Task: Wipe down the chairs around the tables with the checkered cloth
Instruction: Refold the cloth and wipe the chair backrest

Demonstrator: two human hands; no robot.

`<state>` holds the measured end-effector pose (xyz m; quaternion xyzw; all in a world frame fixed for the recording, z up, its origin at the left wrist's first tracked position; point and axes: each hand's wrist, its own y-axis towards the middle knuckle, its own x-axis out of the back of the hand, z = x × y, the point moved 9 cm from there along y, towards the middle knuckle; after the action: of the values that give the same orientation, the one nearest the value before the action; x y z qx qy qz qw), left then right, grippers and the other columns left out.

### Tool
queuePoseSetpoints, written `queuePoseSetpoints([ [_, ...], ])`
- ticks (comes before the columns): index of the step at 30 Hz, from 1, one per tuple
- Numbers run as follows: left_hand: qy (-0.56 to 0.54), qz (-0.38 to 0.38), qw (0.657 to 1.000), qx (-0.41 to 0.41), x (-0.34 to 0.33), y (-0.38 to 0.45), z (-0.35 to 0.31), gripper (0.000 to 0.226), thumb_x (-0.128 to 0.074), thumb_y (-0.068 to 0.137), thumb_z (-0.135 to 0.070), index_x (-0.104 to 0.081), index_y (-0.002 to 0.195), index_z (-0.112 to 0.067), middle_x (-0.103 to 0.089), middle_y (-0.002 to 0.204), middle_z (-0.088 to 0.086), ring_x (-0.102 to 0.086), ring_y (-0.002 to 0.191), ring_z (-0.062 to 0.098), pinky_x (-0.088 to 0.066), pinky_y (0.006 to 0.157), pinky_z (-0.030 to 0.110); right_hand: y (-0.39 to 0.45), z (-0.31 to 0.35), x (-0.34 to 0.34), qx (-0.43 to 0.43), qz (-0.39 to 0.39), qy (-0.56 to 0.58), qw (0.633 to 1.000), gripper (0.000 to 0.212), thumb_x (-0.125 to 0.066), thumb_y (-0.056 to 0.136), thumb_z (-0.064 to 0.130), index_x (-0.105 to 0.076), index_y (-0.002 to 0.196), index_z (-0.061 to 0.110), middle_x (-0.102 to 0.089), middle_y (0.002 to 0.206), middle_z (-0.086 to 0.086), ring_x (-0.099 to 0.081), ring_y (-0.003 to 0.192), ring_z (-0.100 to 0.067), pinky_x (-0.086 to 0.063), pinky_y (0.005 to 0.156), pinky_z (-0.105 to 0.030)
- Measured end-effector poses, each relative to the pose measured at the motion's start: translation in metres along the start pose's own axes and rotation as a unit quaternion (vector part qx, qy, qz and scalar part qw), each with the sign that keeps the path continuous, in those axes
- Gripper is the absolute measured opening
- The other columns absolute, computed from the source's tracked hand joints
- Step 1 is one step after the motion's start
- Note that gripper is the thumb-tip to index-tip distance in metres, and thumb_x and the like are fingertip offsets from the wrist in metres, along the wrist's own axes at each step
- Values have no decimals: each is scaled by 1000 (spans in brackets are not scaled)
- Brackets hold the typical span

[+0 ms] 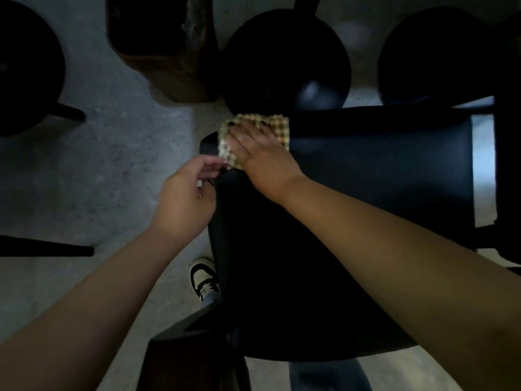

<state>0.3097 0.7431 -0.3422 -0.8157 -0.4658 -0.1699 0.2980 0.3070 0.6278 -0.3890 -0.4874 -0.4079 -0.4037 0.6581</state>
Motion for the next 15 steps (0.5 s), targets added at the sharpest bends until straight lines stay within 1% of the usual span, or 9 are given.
queuePoseSetpoints([
  [3, 40, 59, 996, -49, -18, 7, -28, 49, -46, 85, 10, -56, 123, -18, -61, 113, -14, -54, 101, -14, -37, 87, -1, -27, -54, 6, -51, -24, 16, 998, 56, -29, 97, 12, -16, 152, 12, -13, 160, -7, -7, 147, -24, -3, 118, -38],
  [5, 85, 101, 987, -90, -38, 11, -51, 53, -50, 84, 9, -52, 131, -16, -61, 112, -11, -53, 94, -14, -32, 86, -5, -51, -91, 8, -80, -33, 30, 996, 58, -32, 95, 8, -18, 151, 12, -15, 159, -7, -8, 147, -24, -4, 118, -37],
  [6, 115, 122, 979, -118, -50, 13, -62, 57, -54, 83, 7, -48, 136, -16, -61, 117, -6, -52, 103, -12, -29, 92, -4, -64, -110, 9, -96, -38, 31, 994, 59, -33, 93, 7, -20, 151, 11, -16, 159, -8, -10, 147, -25, -5, 118, -37],
  [7, 146, 148, 968, -139, -64, 15, -70, 63, -58, 84, 3, -43, 141, -18, -56, 132, 1, -45, 125, -2, -25, 105, 5, -78, -130, 11, -113, -45, 33, 992, 60, -35, 91, 6, -23, 150, 9, -18, 158, -11, -12, 147, -27, -6, 118, -37],
  [8, 181, 181, 955, -146, -80, 16, -75, 69, -62, 85, -3, -36, 147, -20, -41, 149, 6, -28, 143, 14, -20, 116, 21, -91, -150, 12, -132, -50, 35, 989, 61, -37, 88, 4, -26, 149, 5, -21, 157, -15, -14, 146, -29, -7, 119, -39],
  [9, 221, 220, 940, -139, -96, 19, -75, 76, -65, 87, -13, -26, 151, -23, -22, 159, 5, -8, 149, 22, -14, 120, 39, -104, -170, 12, -154, -54, 40, 986, 63, -38, 86, 1, -28, 147, 2, -23, 155, -18, -15, 145, -32, -8, 119, -41],
  [10, 261, 256, 923, -123, -110, 21, -72, 81, -65, 89, -23, -17, 154, -27, -6, 163, 3, 5, 149, 25, -9, 120, 50, -115, -188, 11, -177, -54, 46, 982, 64, -40, 84, 0, -29, 147, 0, -24, 155, -19, -16, 145, -33, -10, 118, -43],
  [12, 315, 304, 894, -98, -128, 23, -64, 82, -60, 93, -34, -6, 154, -32, 13, 162, 0, 19, 147, 25, -2, 118, 57, -137, -221, 8, -222, -49, 55, 972, 66, -41, 82, -3, -29, 146, 0, -24, 155, -19, -16, 145, -33, -13, 116, -47],
  [15, 331, 308, 885, -108, -131, 26, -55, 78, -55, 95, -33, -4, 154, -32, 19, 161, -1, 23, 146, 22, 1, 117, 52, -167, -262, 10, -293, -82, 69, 950, 68, -45, 77, -8, -34, 144, -3, -29, 151, -23, -20, 142, -38, -14, 117, -46],
])
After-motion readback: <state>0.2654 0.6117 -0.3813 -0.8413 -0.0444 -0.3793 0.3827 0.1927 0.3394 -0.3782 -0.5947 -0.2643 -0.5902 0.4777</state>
